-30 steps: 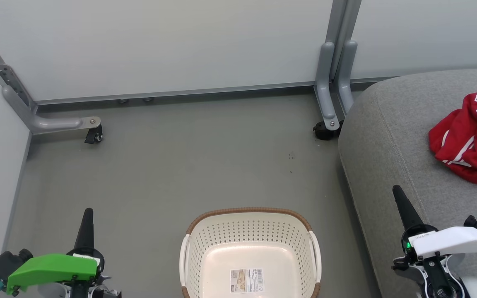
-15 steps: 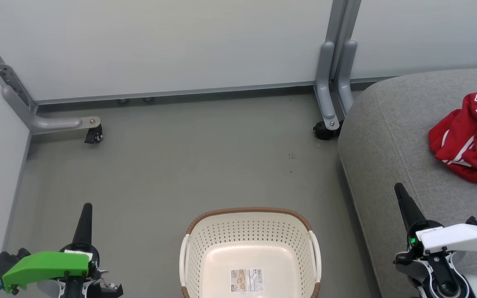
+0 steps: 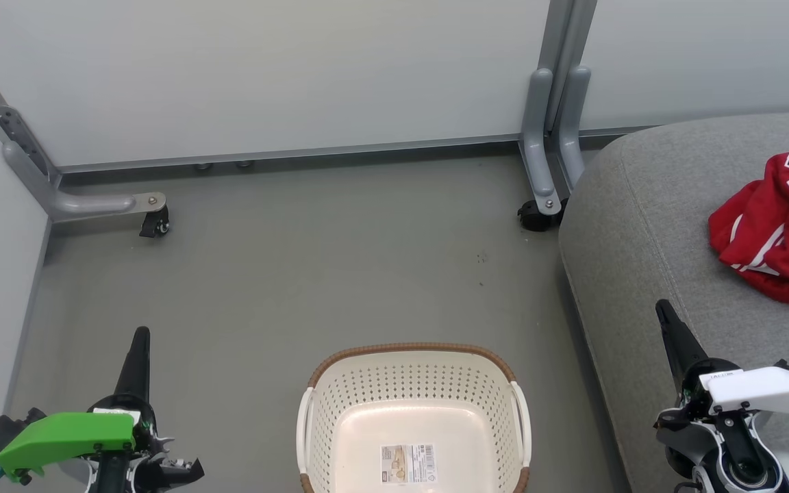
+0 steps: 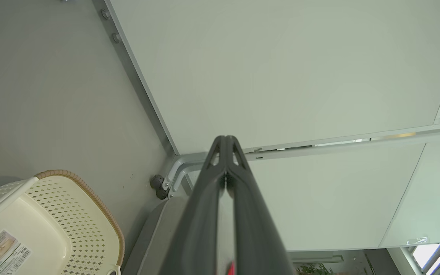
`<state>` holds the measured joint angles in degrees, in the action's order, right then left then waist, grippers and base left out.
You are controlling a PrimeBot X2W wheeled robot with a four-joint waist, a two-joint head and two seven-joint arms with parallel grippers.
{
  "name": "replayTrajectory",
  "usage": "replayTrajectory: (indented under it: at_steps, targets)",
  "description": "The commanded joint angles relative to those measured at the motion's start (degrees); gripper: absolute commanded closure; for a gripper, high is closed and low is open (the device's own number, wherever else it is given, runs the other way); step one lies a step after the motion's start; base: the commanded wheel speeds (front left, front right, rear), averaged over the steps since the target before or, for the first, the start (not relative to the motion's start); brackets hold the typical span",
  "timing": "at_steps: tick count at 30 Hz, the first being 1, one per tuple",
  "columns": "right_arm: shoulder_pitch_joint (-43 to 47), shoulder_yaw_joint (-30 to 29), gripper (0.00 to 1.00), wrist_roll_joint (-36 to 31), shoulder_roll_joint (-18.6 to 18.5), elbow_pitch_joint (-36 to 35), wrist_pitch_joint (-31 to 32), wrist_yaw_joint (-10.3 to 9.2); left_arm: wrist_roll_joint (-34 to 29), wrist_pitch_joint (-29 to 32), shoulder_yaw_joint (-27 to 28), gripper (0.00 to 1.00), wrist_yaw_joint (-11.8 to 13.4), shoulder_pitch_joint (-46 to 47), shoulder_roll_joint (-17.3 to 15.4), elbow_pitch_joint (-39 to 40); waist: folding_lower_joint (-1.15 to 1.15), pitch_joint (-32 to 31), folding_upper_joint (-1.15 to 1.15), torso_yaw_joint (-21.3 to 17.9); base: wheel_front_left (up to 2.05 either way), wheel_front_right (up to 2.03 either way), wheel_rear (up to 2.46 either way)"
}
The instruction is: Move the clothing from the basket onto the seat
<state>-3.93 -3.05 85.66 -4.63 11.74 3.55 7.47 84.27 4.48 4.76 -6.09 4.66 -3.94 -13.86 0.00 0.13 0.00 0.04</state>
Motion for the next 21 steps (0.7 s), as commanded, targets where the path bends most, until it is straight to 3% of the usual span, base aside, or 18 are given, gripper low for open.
replayTrajectory:
  at_steps: [1, 21]
  targets:
    - [-1.16, -0.26, 1.0, 1.3, -0.14, 0.23, 0.28, 0.04, 1.32, 0.33, 0.43, 1.0, -0.53, 1.08, 0.24, 0.03, 0.0, 0.0, 0.0, 0.0, 0.0, 0.0, 0.0]
    - [-2.49, -1.36, 1.0, 8.97, 0.09, 2.42, 1.33, 0.04, 8.43, 2.37, 2.08, 1.0, -1.64, 1.97, 1.2, -0.26, 0.0, 0.05, 0.0, -0.04, 0.0, 0.0, 0.0]
